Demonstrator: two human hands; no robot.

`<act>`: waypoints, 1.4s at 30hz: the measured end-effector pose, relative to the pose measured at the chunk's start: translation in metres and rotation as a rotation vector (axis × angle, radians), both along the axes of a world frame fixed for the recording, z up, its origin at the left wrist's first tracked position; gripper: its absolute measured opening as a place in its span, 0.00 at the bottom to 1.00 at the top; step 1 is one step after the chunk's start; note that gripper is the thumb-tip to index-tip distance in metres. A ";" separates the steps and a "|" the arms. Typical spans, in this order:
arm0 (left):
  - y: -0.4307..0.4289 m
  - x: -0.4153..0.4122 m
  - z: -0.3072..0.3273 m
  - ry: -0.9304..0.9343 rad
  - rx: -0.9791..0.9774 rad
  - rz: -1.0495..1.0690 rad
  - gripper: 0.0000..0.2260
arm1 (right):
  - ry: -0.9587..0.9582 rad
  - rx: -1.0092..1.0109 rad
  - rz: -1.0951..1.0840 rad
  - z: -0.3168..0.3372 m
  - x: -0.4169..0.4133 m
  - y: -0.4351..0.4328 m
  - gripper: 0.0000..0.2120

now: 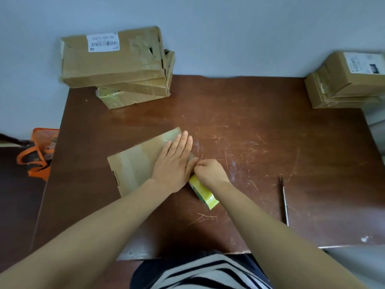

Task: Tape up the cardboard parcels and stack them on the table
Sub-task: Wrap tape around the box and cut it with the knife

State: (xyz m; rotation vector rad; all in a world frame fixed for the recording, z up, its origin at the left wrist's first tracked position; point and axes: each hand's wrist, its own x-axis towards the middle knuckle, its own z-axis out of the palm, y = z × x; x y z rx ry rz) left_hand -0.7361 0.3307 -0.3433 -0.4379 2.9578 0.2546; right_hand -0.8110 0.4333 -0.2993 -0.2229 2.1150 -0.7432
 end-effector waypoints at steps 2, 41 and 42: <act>-0.008 -0.003 0.004 0.035 0.033 -0.001 0.33 | -0.020 -0.009 -0.009 -0.002 0.001 0.001 0.13; -0.062 0.025 0.097 -0.174 0.802 0.234 0.37 | -0.096 -0.430 -0.017 0.108 -0.006 -0.017 0.19; -0.054 0.025 0.098 -0.173 0.654 0.174 0.42 | -0.106 -0.426 -0.019 0.110 -0.009 -0.026 0.19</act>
